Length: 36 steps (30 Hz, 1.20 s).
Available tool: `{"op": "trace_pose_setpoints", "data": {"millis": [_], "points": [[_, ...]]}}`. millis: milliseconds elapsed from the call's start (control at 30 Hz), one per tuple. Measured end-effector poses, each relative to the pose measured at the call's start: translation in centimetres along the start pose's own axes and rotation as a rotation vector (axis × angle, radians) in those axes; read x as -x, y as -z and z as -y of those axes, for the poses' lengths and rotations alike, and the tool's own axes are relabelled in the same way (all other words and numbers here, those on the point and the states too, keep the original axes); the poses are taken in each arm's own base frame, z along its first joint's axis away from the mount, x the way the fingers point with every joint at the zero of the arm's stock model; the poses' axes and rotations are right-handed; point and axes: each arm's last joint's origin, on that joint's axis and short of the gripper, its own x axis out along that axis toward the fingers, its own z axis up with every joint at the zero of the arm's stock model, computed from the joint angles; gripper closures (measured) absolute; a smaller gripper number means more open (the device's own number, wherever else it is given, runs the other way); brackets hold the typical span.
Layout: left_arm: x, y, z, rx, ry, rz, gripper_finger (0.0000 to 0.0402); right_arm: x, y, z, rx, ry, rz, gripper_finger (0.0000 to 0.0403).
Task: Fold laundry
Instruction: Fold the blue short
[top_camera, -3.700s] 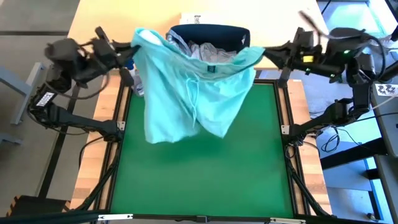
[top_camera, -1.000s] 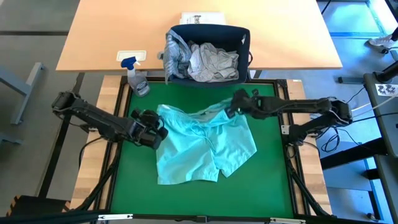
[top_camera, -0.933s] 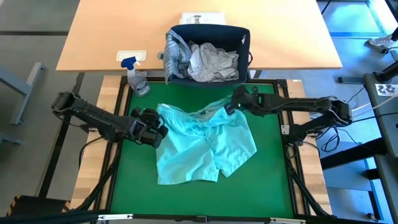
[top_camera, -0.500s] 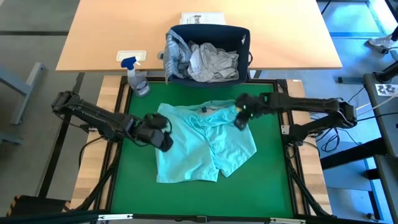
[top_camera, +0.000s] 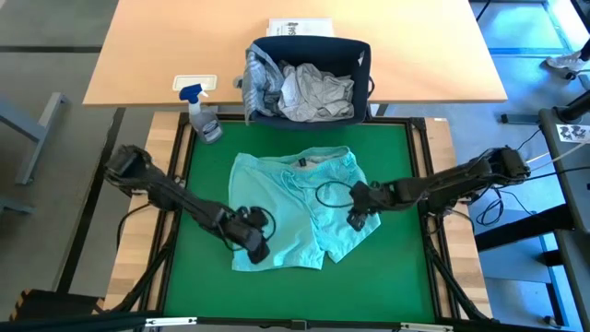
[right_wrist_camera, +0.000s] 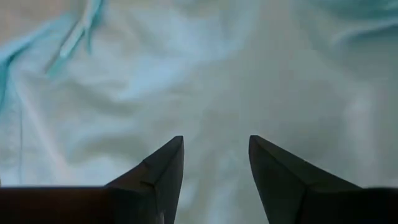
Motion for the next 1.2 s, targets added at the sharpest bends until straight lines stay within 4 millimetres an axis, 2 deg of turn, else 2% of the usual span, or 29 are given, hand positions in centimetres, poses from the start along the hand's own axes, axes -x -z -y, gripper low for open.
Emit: {"op": "trace_pose_setpoints", "data": {"millis": [100,167,333,533,767,867,967,1100,1200], "points": [[-1.7,1.4,0.1,0.004,-0.034,-0.069,0.0256,-0.5,1.6,0.0,-0.035,0.003,-0.015,0.0223],[-2.0,1.8,0.4,0.011,-0.027,-0.088,0.0258,-0.7,2.6,0.1,-0.052,0.012,-0.035,0.0223],[-1.7,2.6,0.8,-0.016,-0.015,-0.106,0.0264,-0.9,5.4,-0.3,-0.089,-0.006,-0.059,0.0223],[-0.8,3.3,1.0,-0.037,0.019,-0.177,0.0270,-0.2,8.4,-2.4,-0.143,-0.143,-0.094,0.0224],[0.0,4.2,1.2,-0.038,0.058,-0.379,0.0273,1.2,11.0,-4.0,-0.069,-0.312,-0.403,0.0224],[1.1,3.8,1.3,-0.036,0.038,-0.407,0.0273,2.6,10.2,-4.8,-0.006,-0.344,-0.493,0.0224],[3.0,2.1,2.3,-0.023,0.085,-0.284,0.0273,4.4,7.8,-5.5,0.039,-0.342,-0.435,0.0224],[4.2,1.0,2.1,-0.012,0.042,-0.101,0.0273,6.3,3.6,-5.6,0.072,-0.235,-0.181,0.0224],[4.3,0.6,1.8,-0.014,-0.019,0.014,0.0273,6.5,0.8,-4.9,0.036,-0.096,0.055,0.0224]]}}
